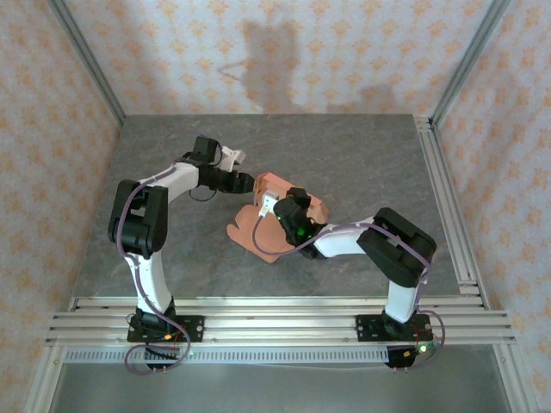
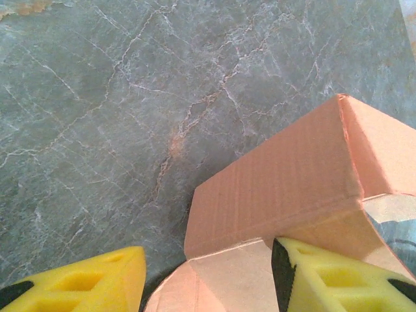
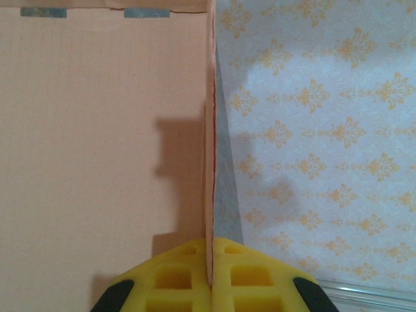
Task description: Fold the paper box
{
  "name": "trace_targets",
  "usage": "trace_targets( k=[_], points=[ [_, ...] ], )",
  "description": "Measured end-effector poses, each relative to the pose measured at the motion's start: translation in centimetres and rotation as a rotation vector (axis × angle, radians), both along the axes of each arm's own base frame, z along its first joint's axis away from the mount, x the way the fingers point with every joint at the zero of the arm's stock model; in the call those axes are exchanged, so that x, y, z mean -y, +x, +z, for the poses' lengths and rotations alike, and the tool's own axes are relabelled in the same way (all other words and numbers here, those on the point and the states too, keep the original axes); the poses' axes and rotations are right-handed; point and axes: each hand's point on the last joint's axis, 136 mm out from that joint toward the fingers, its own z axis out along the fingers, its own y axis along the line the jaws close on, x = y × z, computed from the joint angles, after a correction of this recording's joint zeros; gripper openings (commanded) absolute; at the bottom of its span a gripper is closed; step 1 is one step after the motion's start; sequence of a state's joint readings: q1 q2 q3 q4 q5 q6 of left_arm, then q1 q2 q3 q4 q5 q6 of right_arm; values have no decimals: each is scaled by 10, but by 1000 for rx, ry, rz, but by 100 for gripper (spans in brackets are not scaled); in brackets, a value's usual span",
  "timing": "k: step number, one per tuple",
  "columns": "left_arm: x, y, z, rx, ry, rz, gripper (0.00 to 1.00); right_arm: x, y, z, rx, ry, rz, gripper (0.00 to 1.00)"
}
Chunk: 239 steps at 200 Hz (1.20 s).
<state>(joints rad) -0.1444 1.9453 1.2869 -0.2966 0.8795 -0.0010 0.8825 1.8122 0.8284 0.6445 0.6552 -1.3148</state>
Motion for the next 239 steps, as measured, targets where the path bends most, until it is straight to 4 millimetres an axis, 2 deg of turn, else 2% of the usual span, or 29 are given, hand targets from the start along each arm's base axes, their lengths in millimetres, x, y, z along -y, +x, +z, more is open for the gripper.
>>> trace_targets(
  k=[40,128,182,239],
  points=[
    [-3,-4,-11,-10,23,12,56,-1,0,-1,-2,-7,5,0],
    [11,-18,-7,13,34,-21,58,-4,3,-2,-9,-10,9,0],
    [9,-27,-12,-1,38,-23,59,-3,4,-3,-13,-11,10,0],
    [10,-27,-11,-1,36,-23,58,-6,5,-3,-20,-9,19,0]
  ],
)
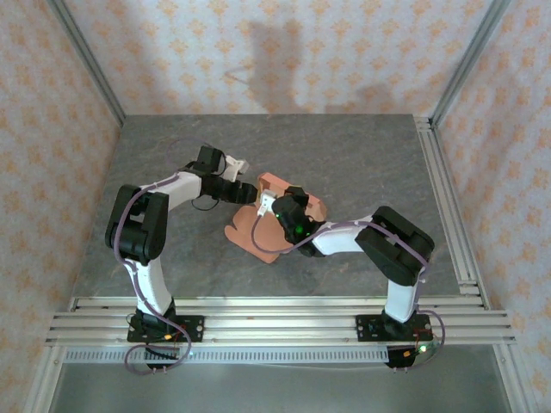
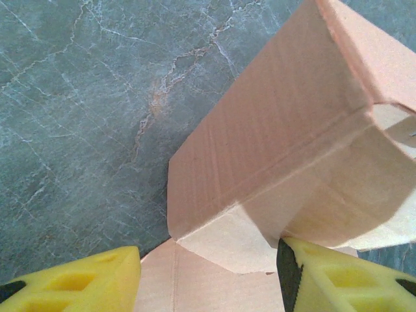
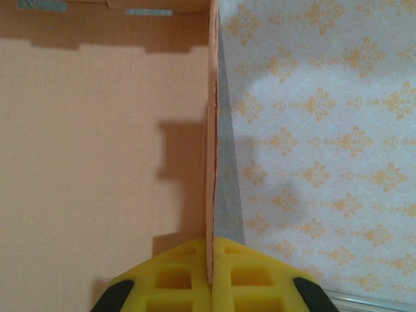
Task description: Fold the paper box
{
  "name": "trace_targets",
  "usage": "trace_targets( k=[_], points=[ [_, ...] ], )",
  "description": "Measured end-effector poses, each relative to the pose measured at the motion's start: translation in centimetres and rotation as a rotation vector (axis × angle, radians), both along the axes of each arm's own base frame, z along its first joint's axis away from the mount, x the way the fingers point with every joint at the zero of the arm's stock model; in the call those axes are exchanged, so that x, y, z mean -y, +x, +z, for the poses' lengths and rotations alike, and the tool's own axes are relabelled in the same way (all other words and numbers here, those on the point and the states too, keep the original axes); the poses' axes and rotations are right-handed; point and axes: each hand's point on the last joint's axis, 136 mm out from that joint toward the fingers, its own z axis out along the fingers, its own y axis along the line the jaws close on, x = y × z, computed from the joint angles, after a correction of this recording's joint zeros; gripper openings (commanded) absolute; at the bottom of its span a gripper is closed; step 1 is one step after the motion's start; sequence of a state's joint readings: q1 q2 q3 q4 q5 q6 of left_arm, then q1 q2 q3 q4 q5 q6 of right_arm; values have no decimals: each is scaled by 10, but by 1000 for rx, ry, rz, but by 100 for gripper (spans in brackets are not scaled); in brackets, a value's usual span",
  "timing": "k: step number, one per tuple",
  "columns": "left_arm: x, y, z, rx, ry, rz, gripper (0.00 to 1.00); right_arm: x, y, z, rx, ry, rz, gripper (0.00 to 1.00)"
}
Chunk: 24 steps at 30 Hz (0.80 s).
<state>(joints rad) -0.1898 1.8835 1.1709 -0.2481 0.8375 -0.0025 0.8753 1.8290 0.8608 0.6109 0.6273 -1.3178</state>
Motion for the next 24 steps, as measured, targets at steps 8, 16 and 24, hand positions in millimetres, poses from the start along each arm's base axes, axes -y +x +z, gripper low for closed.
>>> trace_targets(
  k=[8,16,24],
  points=[
    [3,3,2,8,0,-4,56,-4,-1,-5,-44,22,10,0],
    [4,5,5,10,0,2,45,-5,-3,-7,-81,45,10,0],
    [12,4,-5,-8,-1,-7,44,-8,-4,-5,-99,64,13,0]
  ],
)
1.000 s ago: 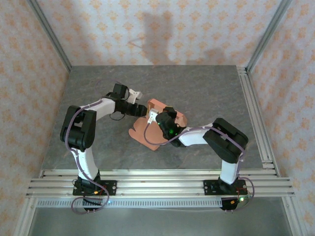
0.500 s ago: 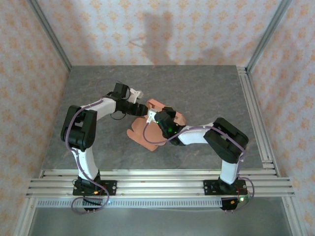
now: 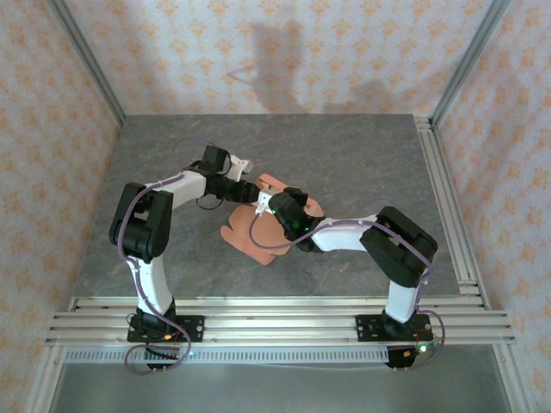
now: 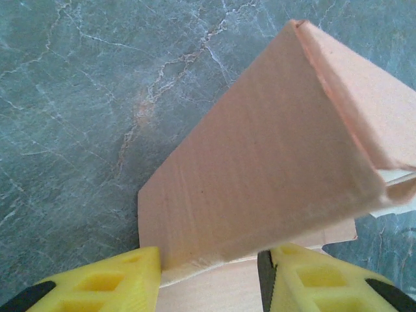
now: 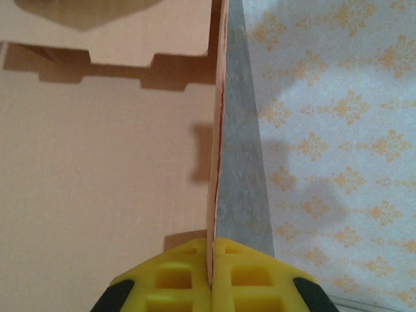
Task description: Fold the paper box
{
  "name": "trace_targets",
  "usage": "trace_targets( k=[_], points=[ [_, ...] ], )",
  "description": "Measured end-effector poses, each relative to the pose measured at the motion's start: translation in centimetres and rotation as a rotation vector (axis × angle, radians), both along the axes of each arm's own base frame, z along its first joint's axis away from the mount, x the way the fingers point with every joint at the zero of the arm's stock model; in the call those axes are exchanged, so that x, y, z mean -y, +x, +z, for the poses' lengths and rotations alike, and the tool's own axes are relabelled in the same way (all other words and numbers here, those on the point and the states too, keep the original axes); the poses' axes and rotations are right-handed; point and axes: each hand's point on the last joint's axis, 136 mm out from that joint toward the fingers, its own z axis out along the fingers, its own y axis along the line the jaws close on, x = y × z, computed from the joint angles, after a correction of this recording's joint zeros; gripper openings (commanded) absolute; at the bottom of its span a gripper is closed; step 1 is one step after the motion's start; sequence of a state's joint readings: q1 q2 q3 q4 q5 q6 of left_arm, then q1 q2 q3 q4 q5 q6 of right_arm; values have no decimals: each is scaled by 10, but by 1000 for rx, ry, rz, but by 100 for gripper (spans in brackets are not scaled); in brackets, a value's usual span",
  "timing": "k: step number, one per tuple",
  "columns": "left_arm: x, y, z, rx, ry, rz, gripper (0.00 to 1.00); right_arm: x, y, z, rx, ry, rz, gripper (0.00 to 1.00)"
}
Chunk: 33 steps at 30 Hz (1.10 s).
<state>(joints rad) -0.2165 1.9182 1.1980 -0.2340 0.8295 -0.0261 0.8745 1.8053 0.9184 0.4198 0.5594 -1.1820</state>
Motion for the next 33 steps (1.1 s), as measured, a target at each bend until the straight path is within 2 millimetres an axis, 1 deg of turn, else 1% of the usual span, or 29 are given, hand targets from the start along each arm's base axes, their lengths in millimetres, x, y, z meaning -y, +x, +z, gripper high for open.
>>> trace_targets(
  k=[10,11,13,14,19,20,23,25,33],
  points=[
    [2,4,-2,18,20,13,41,-1,0,2,-8,10,0,0],
    [2,5,-2,19,24,18,40,-1,0,3,-7,12,-1,0],
    [0,9,-3,28,36,35,34,-1,0,3,-6,13,-1,0],
    [-1,11,-3,32,43,44,33,-1,0,4,-6,14,-1,0],
    [-5,17,-6,57,82,79,33,-2,1,7,-5,21,-3,0],
    [-6,18,-7,59,87,85,33,-3,1,7,-5,21,-4,0],
    [-12,17,-9,76,111,116,45,-3,1,7,-8,22,-4,0],
    [-16,16,-10,78,121,140,48,-3,1,7,-12,26,-6,0],
    [-17,22,-6,111,116,160,52,-5,1,8,-36,40,-21,0]
  ],
)
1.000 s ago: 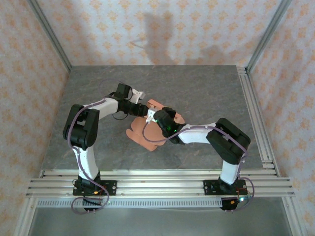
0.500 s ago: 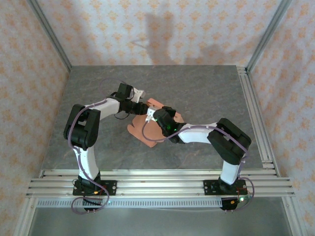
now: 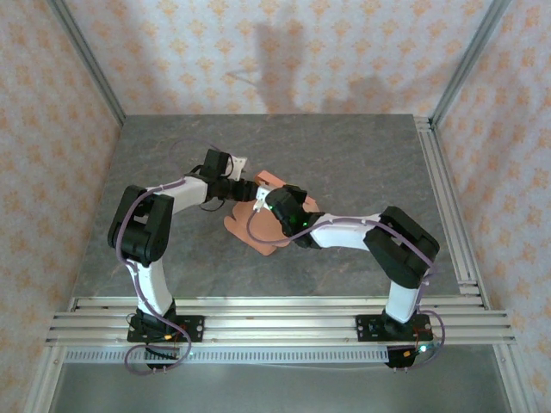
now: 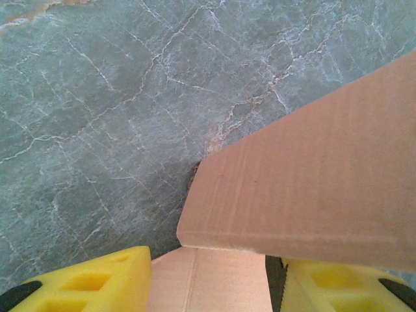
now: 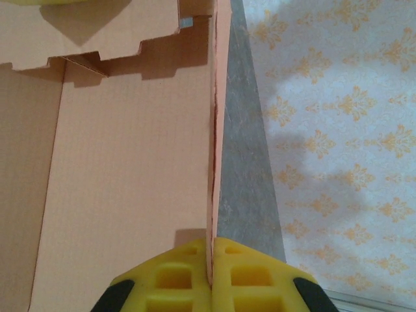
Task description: Fold the paper box
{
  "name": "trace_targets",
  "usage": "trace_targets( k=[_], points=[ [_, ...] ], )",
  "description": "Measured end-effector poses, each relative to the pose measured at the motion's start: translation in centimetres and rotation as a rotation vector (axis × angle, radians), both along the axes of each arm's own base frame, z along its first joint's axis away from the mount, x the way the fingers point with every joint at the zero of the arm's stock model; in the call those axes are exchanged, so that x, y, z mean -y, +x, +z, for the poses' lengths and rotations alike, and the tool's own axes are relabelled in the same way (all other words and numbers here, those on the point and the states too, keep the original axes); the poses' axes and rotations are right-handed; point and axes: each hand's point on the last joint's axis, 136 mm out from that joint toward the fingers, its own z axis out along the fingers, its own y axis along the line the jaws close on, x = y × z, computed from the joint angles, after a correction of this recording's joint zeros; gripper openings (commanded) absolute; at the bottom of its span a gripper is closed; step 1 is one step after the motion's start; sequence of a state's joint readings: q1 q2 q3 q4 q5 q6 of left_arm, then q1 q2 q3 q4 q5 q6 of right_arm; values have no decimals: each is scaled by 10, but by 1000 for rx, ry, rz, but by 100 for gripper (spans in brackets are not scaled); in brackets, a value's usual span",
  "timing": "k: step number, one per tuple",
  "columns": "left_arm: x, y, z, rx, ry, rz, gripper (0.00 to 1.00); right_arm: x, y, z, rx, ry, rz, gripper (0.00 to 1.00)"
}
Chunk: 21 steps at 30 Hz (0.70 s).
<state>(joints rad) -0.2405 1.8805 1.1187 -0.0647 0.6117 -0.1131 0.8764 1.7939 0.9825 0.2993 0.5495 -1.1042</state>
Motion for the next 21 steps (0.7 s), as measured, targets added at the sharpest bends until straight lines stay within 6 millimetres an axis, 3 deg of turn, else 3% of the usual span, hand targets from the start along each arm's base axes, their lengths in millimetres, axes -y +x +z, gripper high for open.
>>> trace_targets(
  k=[5,14,21],
  points=[
    [-1,-3,-4,5,-3,1,52,-1,0,2,-29,25,-19,0],
    [-8,-8,9,49,8,22,56,7,3,-1,-66,34,-57,0],
    [-26,-1,16,73,3,65,56,16,4,-4,-95,19,-83,0]
  ],
)
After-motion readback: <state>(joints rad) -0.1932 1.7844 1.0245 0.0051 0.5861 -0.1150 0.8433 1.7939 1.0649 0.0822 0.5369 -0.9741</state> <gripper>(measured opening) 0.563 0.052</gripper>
